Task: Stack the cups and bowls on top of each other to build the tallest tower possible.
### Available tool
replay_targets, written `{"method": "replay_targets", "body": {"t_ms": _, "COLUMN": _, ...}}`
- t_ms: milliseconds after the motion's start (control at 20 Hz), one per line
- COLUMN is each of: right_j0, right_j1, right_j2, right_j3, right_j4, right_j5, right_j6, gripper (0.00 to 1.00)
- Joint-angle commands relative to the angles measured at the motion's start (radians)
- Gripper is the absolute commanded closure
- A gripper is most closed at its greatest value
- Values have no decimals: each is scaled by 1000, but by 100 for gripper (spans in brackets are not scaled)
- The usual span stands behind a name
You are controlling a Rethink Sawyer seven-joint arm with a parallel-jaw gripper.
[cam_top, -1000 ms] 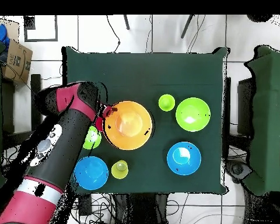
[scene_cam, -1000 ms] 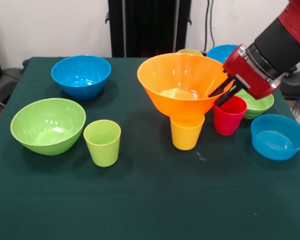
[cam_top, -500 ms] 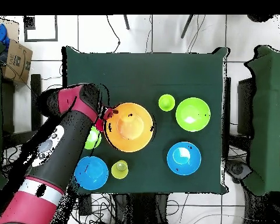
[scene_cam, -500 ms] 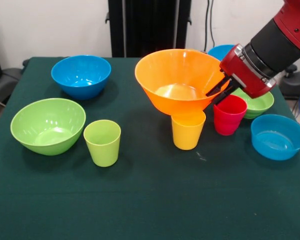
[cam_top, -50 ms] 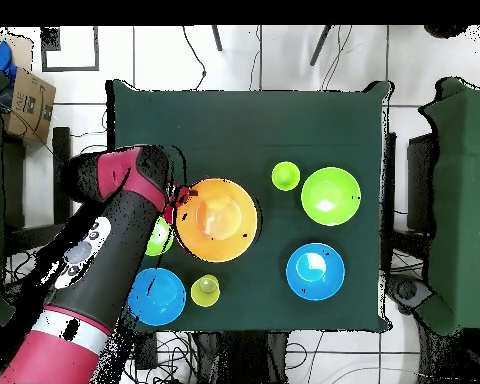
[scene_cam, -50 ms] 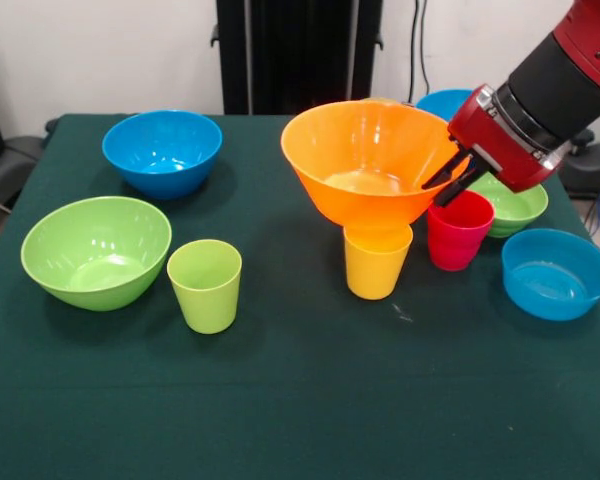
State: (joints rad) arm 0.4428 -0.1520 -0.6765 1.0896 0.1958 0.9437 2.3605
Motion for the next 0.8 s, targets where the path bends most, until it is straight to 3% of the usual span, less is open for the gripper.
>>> {"method": "replay_targets", "body": {"t_ms": 50, "right_j0": -18, "right_j1": -5, "right_j2": 183, "right_j3": 39, "right_j4": 34, "right_j5": 6, "right_j6": 85, "gripper": 100}}
{"method": "replay_targets", "body": {"t_ms": 450, "right_j0": -40, "right_j1": -22, "right_j2": 192, "right_j3": -11, "right_j4": 45, "right_j5": 79, "right_j6": 75, "gripper": 100}}
{"method": "replay_targets", "body": {"t_ms": 800, "right_j0": -69, "right_j1": -4, "right_j2": 192, "right_j3": -43, "right_j4": 27, "right_j5": 69, "right_j6": 43, "gripper": 100}}
